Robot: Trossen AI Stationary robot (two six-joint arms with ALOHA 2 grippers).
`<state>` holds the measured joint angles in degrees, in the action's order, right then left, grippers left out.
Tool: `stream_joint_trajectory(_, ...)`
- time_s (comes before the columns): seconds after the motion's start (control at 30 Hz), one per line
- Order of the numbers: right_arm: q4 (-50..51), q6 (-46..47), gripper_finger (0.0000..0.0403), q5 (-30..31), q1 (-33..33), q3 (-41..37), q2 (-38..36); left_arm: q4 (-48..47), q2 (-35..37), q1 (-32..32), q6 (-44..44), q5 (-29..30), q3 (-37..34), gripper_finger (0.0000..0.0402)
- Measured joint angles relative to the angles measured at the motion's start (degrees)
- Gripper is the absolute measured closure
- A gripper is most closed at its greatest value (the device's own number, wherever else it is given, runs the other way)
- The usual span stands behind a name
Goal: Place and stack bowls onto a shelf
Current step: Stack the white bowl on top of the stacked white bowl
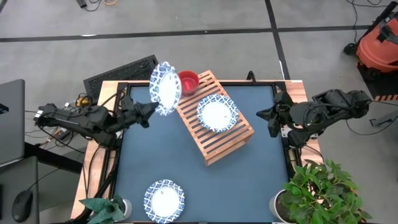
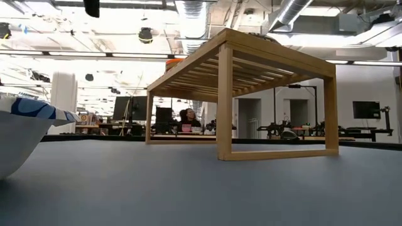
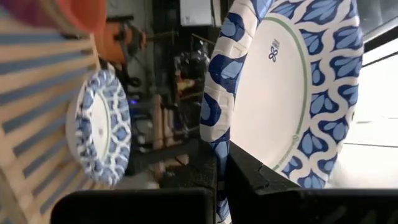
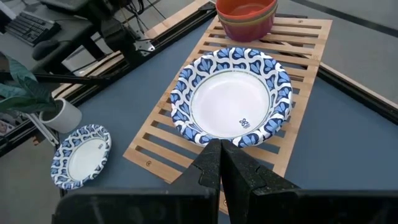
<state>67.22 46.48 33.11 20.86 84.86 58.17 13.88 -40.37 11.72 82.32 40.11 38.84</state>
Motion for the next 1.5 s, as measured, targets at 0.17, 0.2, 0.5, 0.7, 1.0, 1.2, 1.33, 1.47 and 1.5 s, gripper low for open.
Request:
stream_joint_trajectory(0.17, 0.00, -0.14, 0.0367, 0.02, 0.00, 0.00, 0.00, -1.62, -8.59, -1.89, -3.78, -0.29, 9.96, 0.0401)
stream_joint_trajectory(0.2, 0.00, -0.26, 0.0367, 0.10, 0.00, 0.00, 0.00, -2.34, -10.27, -2.58, -3.77, -1.40, 12.27, 0.0401)
stream_joint_trajectory(0.5, 0.02, -1.38, 0.0367, 0.36, 0.00, 0.00, 0.00, -26.98, -23.24, -9.49, -2.35, -14.00, 32.26, 0.0401)
stream_joint_trajectory(0.7, 0.02, -1.53, 0.0367, 0.36, 0.00, 0.00, 0.00, -37.28, -31.18, -13.28, -2.82, -16.96, 40.52, 0.0401)
stream_joint_trajectory(1.0, 0.07, -1.53, 0.0367, 0.36, 0.00, 0.00, 0.00, -37.60, -40.61, -15.30, -5.42, -26.52, 43.94, 0.0401)
stream_joint_trajectory(1.2, 0.07, -1.59, 0.0367, 0.36, 0.00, 0.00, 0.00, -42.38, -43.31, -16.74, -7.83, -26.56, 43.96, 0.0401)
stream_joint_trajectory(1.33, 0.07, -1.63, 0.0367, 0.36, 0.00, 0.00, 0.00, -44.54, -43.29, -17.04, -8.41, -23.40, 43.98, 0.0401)
stream_joint_trajectory(1.47, 0.07, -1.98, 0.0367, 0.36, 0.00, 0.00, 0.00, -44.28, -43.29, -17.02, -8.80, -22.88, 43.99, 0.0401)
stream_joint_trajectory(1.5, 0.07, -1.99, 0.0367, 0.36, 0.00, 0.00, 0.00, -44.49, -43.35, -17.02, -8.66, -22.92, 43.99, 0.0401)
